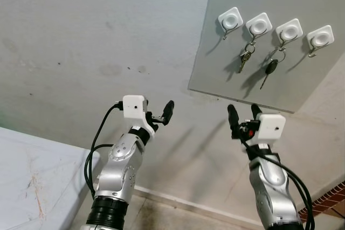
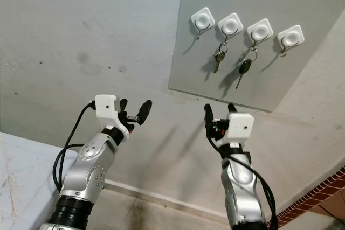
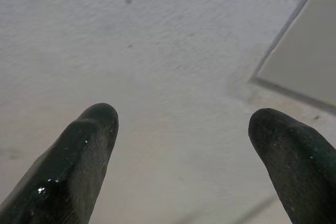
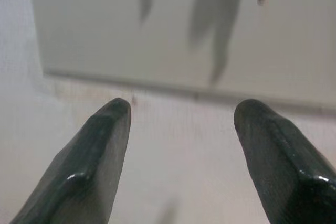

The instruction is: Hang keys on a hook

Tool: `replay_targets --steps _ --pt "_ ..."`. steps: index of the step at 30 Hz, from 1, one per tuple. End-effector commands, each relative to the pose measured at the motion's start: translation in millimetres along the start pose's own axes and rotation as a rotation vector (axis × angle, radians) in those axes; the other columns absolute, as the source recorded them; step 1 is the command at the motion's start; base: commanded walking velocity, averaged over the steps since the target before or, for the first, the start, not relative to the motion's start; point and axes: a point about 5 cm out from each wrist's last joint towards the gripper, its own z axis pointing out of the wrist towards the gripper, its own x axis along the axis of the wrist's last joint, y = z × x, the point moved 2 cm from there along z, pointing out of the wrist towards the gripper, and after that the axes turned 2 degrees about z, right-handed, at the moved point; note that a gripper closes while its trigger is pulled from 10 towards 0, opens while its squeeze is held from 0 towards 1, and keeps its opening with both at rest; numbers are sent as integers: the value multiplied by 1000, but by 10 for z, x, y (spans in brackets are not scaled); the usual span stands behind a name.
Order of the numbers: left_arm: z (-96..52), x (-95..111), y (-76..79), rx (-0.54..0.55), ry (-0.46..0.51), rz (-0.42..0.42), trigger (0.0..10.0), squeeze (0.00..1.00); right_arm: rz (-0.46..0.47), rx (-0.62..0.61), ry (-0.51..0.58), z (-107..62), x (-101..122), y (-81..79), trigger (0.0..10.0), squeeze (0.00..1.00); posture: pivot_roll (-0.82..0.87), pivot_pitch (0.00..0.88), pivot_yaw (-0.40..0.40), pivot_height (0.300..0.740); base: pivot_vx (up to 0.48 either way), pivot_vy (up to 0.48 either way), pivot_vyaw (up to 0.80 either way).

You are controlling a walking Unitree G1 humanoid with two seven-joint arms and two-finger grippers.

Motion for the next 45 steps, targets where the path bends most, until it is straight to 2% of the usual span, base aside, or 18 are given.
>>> replay_targets --steps 1,5,7,8,9,12,15,17,18,19,21,25,29,33,35,36,39,45 --pt "-33 -93 -37 21 -26 6 10000 0 -7 0 -9 -19 15 -13 10000 0 3 0 -50 740 0 0 0" --pt "-76 -217 -111 47 -58 7 10000 0 -18 3 -50 -76 -67 -29 10000 0 0 0 -45 740 0 0 0" --pt "-135 -424 -284 118 -119 23 10000 0 -37 3 -112 -151 -202 -30 10000 0 0 0 -46 740 0 0 0" --pt "-135 -424 -284 118 -119 23 10000 0 -37 3 -112 -151 -202 -30 10000 0 0 0 -46 740 0 0 0" --pt "-162 -425 -359 160 -115 22 10000 0 -53 4 -129 -187 -221 -19 10000 0 -3 0 -44 740 0 0 0" --pt "-180 -374 -344 146 -93 23 10000 0 -53 7 -122 -207 -191 -12 10000 0 -7 0 -42 740 0 0 0" --pt "-265 -326 -258 98 -76 33 10000 0 -63 5 -103 -262 -115 20 10000 0 -11 3 -41 740 0 0 0" --pt "-330 -304 -218 73 -60 62 10000 0 -72 -1 -97 -313 -78 37 10000 0 -14 7 -37 740 0 0 0" --pt "-411 -273 -197 62 -37 128 10000 0 -69 -6 -94 -392 -37 56 10000 0 -15 9 -36 740 0 0 0" --pt "-450 -263 -188 49 -38 149 10000 0 -59 -10 -102 -435 -31 62 10000 0 -17 11 -34 740 0 0 0" --pt "-505 -252 -177 28 -47 158 10000 0 -23 -13 -116 -500 -20 59 10000 0 -18 11 -33 740 0 0 0" --pt "-550 -221 -187 34 -48 173 10000 0 -41 -8 -106 -558 15 34 10000 0 -14 16 -29 740 0 0 0" --pt "-738 -326 -153 -42 -82 248 10000 0 -25 -18 -120 -622 2 -5 10000 0 -11 19 -21 740 0 0 0" --pt "-810 -409 -236 -27 -118 220 10000 0 -14 -18 -138 -648 -18 -19 10000 0 -8 15 -19 740 0 0 0" --pt "-828 -467 -317 -3 -153 260 10000 0 -7 -24 -148 -665 -42 0 10000 0 -9 16 -19 740 0 0 0" --pt "-833 -490 -362 27 -164 204 10000 0 -13 -31 -159 -677 -70 21 10000 0 -9 12 -22 740 0 0 0" --pt "-830 -484 -380 40 -161 177 10000 0 -18 -28 -168 -686 -86 34 10000 0 -11 11 -22 740 0 0 0" --pt "-854 -502 -419 54 -154 188 10000 0 -39 -36 -192 -728 -150 88 10000 0 -10 0 -27 740 0 0 0"
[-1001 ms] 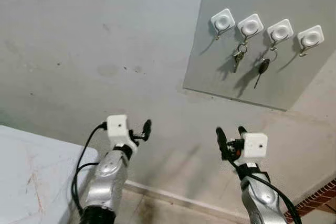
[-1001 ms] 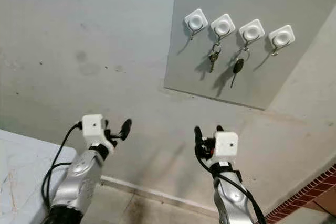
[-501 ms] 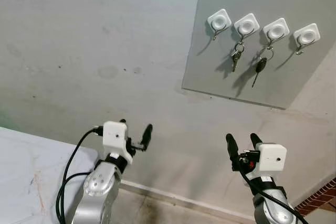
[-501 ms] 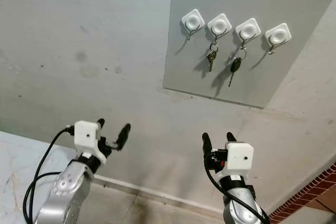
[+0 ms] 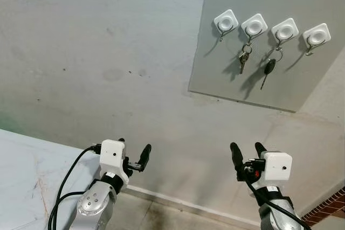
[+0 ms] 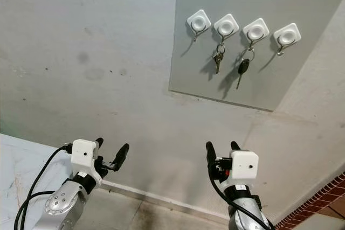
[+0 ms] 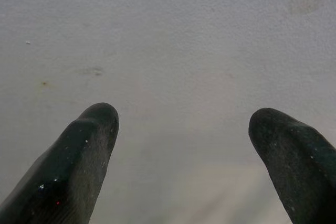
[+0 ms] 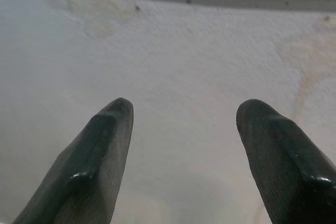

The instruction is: Hang keys on a hook

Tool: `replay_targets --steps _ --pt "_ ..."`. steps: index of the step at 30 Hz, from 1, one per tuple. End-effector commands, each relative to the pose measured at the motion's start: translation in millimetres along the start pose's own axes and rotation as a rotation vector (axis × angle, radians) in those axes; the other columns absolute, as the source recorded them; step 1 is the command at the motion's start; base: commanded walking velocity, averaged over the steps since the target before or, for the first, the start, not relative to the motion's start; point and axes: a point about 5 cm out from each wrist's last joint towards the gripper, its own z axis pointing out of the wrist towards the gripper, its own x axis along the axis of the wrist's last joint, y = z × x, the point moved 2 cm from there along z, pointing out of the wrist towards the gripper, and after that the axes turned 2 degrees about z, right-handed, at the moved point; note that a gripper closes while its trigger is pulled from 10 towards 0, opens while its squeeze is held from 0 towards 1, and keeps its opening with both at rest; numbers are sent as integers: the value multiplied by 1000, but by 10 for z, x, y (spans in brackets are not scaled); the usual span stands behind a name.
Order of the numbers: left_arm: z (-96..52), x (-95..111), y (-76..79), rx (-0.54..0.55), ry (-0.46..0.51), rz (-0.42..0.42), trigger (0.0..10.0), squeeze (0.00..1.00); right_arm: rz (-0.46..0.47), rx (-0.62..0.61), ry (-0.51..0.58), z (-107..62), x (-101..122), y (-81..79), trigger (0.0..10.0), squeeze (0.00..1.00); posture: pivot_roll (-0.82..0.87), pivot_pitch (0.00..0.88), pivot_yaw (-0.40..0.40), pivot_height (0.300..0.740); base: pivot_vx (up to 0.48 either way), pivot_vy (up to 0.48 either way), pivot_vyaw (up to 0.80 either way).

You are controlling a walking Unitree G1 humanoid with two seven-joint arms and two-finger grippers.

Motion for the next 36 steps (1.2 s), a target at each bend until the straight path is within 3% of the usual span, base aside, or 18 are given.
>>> replay_targets --steps 1,7,9,11,13,20,26,36 --pt "6 -33 -42 20 -5 0 10000 0 -10 -5 -7 -14 -32 37 10000 0 -9 0 -32 740 0 0 0" --pt "40 15 -114 64 34 27 10000 0 -68 -9 -16 19 -84 142 10000 0 -6 0 -39 740 0 0 0" --pt "49 80 -138 69 59 44 10000 0 -95 -6 -1 50 -44 176 10000 0 -7 0 -36 740 0 0 0" --pt "59 183 -145 64 99 16 10000 0 -65 -8 41 81 62 189 10000 0 -4 0 -36 740 0 0 0" --pt "68 297 -137 41 142 30 10000 0 -50 28 90 118 193 146 10000 0 -5 0 -34 740 0 0 0" --pt "99 294 -122 32 136 27 10000 0 -74 56 97 149 195 90 10000 0 -2 3 -34 740 0 0 0" --pt "138 329 -98 7 140 15 10000 0 -83 70 100 168 207 78 10000 0 -4 8 -35 740 0 0 800" --pt "210 398 -185 23 147 12 10000 0 -108 81 98 187 206 77 10000 0 -6 10 -33 740 0 0 800"
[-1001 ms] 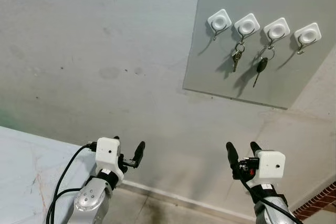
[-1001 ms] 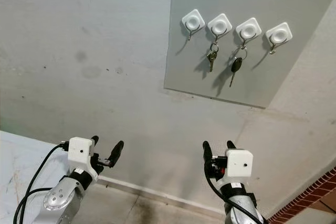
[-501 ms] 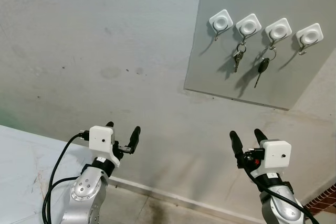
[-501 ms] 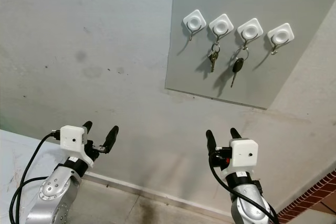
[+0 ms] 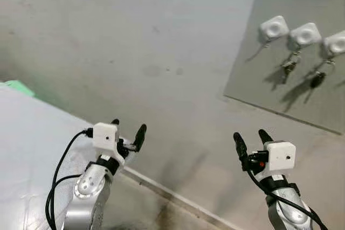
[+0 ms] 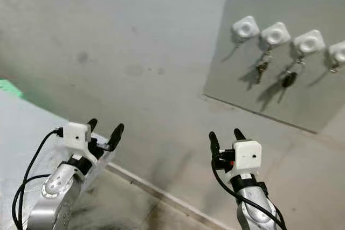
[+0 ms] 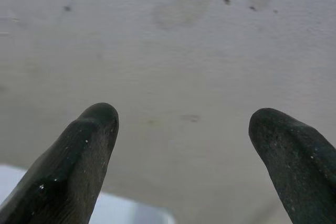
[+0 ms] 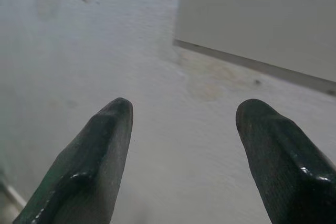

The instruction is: Hang keys on a hook

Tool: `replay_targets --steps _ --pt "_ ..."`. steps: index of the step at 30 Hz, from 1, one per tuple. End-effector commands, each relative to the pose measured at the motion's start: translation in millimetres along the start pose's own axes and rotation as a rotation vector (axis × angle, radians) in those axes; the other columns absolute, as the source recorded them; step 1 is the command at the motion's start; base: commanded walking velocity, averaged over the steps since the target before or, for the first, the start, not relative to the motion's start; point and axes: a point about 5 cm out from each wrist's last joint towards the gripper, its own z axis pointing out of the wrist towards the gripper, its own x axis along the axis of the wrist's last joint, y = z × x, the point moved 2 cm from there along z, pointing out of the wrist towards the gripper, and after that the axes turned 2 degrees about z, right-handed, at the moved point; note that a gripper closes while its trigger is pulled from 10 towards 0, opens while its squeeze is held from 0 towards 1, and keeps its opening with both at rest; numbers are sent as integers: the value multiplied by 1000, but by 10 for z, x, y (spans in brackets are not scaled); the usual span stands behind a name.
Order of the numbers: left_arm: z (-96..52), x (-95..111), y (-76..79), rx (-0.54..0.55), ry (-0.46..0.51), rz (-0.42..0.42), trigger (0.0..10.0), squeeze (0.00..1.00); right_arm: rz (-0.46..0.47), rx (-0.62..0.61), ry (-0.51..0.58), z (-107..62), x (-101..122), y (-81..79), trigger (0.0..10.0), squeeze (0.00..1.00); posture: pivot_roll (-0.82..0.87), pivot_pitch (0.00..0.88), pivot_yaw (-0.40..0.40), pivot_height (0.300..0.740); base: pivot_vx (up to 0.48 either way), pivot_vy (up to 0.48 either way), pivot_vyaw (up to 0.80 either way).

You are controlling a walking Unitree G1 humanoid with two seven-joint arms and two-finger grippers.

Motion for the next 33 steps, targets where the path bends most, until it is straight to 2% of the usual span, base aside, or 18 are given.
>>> replay_targets --steps 1,8,15,26,33 --pt "33 14 -38 3 -8 -3 10000 0 -5 4 -4 5 -11 14 10000 0 -6 10 -33 740 0 0 800" --pt "60 56 -69 0 2 -1 10000 0 -15 10 -9 15 -27 51 10000 0 -7 5 -34 740 0 0 800" --pt "133 95 -95 7 11 1 10000 0 -35 14 5 98 12 134 10000 0 0 0 -30 740 0 0 800" --pt "149 109 -101 -10 9 11 10000 0 -18 14 17 134 -14 76 10000 0 9 0 -9 740 0 0 800" --pt "161 107 -80 -15 11 4 10000 0 -19 12 20 131 -19 94 10000 0 6 0 -10 740 0 0 800"
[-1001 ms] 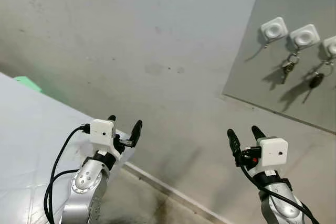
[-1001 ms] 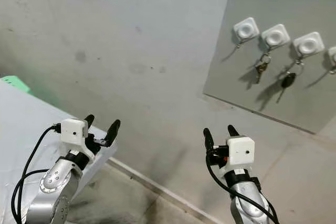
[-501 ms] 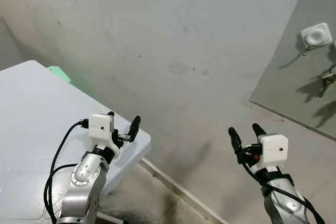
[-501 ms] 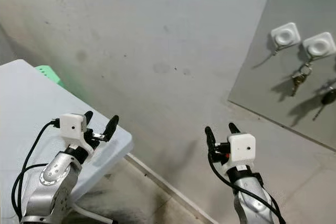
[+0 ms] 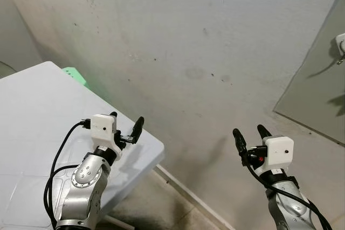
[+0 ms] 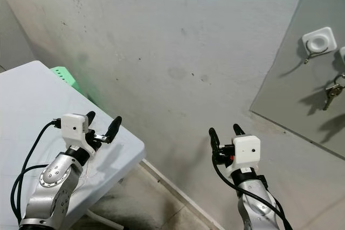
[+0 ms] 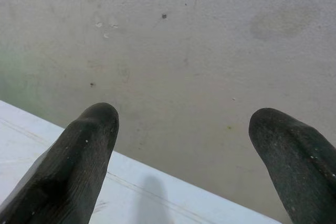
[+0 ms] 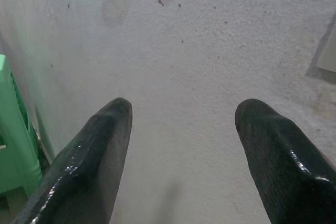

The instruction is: Hang keys on a hook

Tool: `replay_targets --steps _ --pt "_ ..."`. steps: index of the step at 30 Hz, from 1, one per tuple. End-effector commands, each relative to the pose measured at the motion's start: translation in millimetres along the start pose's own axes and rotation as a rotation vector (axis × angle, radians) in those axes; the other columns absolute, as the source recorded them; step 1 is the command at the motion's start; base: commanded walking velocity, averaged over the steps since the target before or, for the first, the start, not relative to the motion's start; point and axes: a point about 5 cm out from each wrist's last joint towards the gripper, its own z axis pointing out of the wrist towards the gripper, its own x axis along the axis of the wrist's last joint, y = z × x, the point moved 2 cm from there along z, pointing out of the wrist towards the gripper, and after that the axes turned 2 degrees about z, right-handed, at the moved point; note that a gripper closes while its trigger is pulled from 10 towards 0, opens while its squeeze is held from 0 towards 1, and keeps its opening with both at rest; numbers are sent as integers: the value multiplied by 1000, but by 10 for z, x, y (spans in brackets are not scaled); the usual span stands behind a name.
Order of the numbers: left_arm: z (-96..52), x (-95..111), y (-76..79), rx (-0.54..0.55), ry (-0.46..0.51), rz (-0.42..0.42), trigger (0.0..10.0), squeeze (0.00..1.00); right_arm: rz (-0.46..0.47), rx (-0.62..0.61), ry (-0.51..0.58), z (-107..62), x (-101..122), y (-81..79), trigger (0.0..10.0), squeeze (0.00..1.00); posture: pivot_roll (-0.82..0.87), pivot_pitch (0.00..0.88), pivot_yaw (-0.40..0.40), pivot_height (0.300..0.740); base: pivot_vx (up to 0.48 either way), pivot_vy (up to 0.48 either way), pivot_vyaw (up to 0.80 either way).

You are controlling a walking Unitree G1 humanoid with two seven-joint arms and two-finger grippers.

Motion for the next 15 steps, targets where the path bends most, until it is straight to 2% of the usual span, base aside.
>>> replay_targets --steps 1,15 --pt "25 12 10 -6 1 0 10000 0 0 -10 2 6 -2 34 10000 0 6 0 -10 740 0 0 800" --pt "22 16 4 10 7 -21 10000 0 -4 2 6 36 12 40 10000 0 16 0 -26 740 0 0 800"
